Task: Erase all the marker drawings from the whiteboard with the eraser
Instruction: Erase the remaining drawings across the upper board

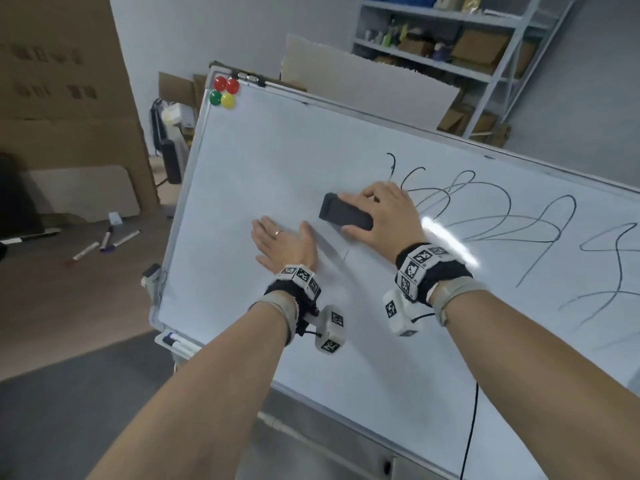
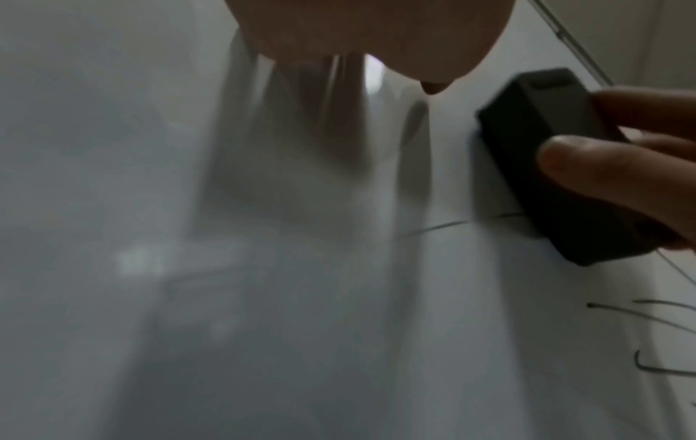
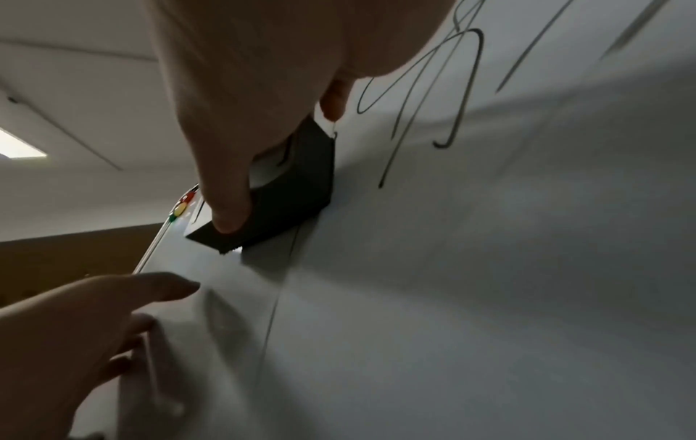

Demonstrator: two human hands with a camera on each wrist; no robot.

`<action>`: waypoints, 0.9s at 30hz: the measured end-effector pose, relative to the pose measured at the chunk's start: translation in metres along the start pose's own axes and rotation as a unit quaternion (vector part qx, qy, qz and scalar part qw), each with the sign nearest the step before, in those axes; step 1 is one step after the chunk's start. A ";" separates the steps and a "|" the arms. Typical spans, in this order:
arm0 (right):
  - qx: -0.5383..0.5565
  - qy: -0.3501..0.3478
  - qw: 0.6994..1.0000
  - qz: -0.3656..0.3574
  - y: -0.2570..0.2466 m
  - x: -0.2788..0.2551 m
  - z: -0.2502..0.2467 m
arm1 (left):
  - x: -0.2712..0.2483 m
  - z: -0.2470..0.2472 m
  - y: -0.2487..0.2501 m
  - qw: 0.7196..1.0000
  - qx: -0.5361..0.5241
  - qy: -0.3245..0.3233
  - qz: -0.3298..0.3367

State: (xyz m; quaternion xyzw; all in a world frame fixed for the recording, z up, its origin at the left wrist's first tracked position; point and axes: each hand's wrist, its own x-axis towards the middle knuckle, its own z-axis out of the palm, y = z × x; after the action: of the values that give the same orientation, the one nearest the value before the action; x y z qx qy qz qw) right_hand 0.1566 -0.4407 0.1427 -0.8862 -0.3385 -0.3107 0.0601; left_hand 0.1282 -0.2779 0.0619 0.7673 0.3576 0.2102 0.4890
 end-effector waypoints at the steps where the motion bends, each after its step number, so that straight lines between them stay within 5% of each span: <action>1: -0.003 -0.012 1.000 -0.011 -0.004 -0.001 0.002 | 0.000 -0.001 -0.002 1.000 0.001 0.001 0.005; 4: -0.056 0.010 0.998 0.008 -0.005 0.011 -0.006 | 0.001 -0.005 -0.007 1.000 -0.020 0.003 0.011; 8: -0.030 0.089 0.988 0.126 -0.004 0.034 -0.013 | 0.005 -0.016 -0.009 0.998 -0.063 -0.007 0.011; 16: 0.027 -0.104 0.991 -0.080 -0.040 -0.022 0.026 | 0.006 -0.010 -0.025 0.996 -0.080 -0.011 0.028; 18: 0.017 -0.105 0.992 -0.072 -0.035 -0.030 0.023 | 0.000 -0.004 -0.032 0.996 -0.087 -0.010 0.023; 23: -0.042 0.027 0.997 0.061 -0.004 -0.032 -0.002 | -0.015 0.002 -0.038 0.997 -0.073 0.000 0.019; 27: 0.004 -0.006 0.999 0.032 -0.010 -0.052 0.003 | -0.021 0.004 -0.039 0.997 -0.071 0.030 0.017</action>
State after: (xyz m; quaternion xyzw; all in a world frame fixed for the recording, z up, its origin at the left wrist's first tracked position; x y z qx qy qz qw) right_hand 0.1217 -0.4611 0.1083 -0.8982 -0.3114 -0.3018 0.0718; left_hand 0.1035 -0.2856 0.0259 0.7301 0.3434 0.2656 0.5277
